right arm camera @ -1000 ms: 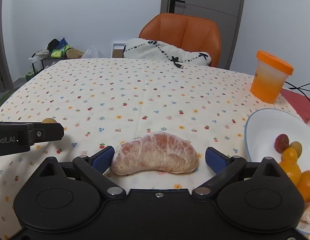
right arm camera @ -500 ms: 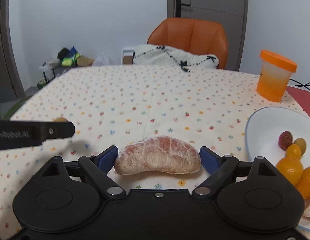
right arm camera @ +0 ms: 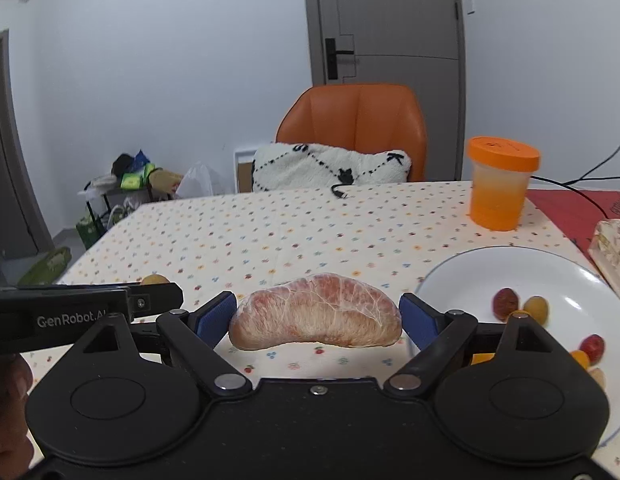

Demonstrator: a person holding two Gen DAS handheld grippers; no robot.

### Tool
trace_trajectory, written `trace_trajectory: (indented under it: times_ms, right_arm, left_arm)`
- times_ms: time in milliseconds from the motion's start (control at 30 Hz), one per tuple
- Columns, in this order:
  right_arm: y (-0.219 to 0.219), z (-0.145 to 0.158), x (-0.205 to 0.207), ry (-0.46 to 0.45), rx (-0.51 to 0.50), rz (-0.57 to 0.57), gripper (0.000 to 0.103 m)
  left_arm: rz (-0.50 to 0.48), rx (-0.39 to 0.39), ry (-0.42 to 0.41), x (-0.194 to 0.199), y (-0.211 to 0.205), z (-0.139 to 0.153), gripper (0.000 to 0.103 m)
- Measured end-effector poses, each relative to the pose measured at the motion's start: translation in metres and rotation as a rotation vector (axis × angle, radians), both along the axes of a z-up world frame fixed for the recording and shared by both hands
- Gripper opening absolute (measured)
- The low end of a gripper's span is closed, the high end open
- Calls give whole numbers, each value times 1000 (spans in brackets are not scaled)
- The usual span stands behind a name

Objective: Organize fruits
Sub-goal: 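Carry the brown fruit and pomelo segment over the plate with both tools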

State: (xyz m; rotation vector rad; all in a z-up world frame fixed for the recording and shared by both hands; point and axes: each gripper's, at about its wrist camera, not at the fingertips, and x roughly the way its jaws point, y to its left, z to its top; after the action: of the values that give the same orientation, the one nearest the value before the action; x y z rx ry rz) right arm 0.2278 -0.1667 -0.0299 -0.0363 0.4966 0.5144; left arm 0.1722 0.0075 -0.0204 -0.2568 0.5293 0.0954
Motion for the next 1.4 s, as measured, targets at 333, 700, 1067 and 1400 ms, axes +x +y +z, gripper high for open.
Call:
trace_trajectory:
  times_ms: [333,700,1067,1400]
  right_arm:
    - [-53,12,2,-28,38,-94,85]
    - [-103,11,11,-37,59,-187,85]
    - [-137,6,22,-38,74,-245,85]
    - [-162,1,31,-37,88,-285,85]
  left_arm:
    - [-69,13,-23,11,-38,8,25]
    - [-126,32,-21,27,-71,8,25]
    - [-175,53,-7,45,-97,7,25]
    - [-205,76,15,67,-120,1,25]
